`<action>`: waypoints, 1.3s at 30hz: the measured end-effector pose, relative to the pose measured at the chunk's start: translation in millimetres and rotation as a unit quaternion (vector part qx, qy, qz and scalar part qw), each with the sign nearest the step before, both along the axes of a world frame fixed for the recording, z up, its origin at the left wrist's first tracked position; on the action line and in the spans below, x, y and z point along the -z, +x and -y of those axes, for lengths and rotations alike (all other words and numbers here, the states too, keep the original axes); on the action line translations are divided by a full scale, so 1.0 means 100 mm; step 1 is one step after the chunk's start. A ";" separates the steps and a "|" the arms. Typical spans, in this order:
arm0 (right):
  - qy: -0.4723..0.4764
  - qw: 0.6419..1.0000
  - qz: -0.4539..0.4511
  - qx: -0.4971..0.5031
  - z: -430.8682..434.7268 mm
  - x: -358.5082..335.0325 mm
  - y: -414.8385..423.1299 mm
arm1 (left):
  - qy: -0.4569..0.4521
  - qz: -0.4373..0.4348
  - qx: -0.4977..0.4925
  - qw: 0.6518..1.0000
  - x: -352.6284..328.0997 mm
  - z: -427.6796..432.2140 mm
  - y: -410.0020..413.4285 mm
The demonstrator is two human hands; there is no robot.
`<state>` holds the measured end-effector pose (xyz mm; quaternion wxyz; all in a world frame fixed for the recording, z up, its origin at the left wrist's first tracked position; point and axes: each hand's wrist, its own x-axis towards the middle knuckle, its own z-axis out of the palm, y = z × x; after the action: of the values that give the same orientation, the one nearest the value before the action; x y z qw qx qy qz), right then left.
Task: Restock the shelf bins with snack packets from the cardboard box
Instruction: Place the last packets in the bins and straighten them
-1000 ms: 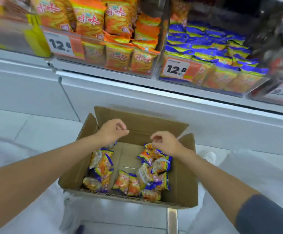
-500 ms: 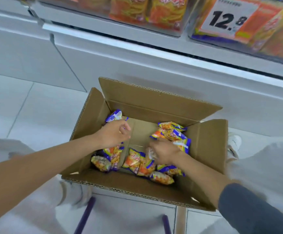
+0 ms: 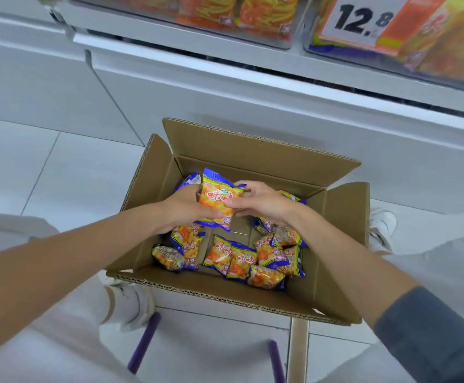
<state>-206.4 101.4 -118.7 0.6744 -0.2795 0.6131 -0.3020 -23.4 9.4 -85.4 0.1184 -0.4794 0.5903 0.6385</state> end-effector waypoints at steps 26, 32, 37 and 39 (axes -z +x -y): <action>-0.008 0.969 -0.207 -0.134 -0.13 0.58 0.32 | -0.082 -0.005 -0.010 0.997 0.04 0.07 0.20; -0.141 0.951 -0.273 -0.022 -0.14 -0.74 -0.32 | -0.111 -0.067 -0.049 0.990 -0.30 0.00 -0.10; -0.219 0.935 -0.277 0.038 -0.04 -1.47 -0.31 | -0.079 -0.182 -0.054 0.979 -0.84 -0.17 -0.51; -0.255 0.914 -0.307 0.072 -0.01 -1.67 -0.29 | -0.076 -0.221 -0.029 0.972 -1.05 -0.22 -0.64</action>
<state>-235.7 102.7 48.2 0.3350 -0.4761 0.7106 -0.3952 -87.6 31.1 19.3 -0.0700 -0.3512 0.6342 0.6852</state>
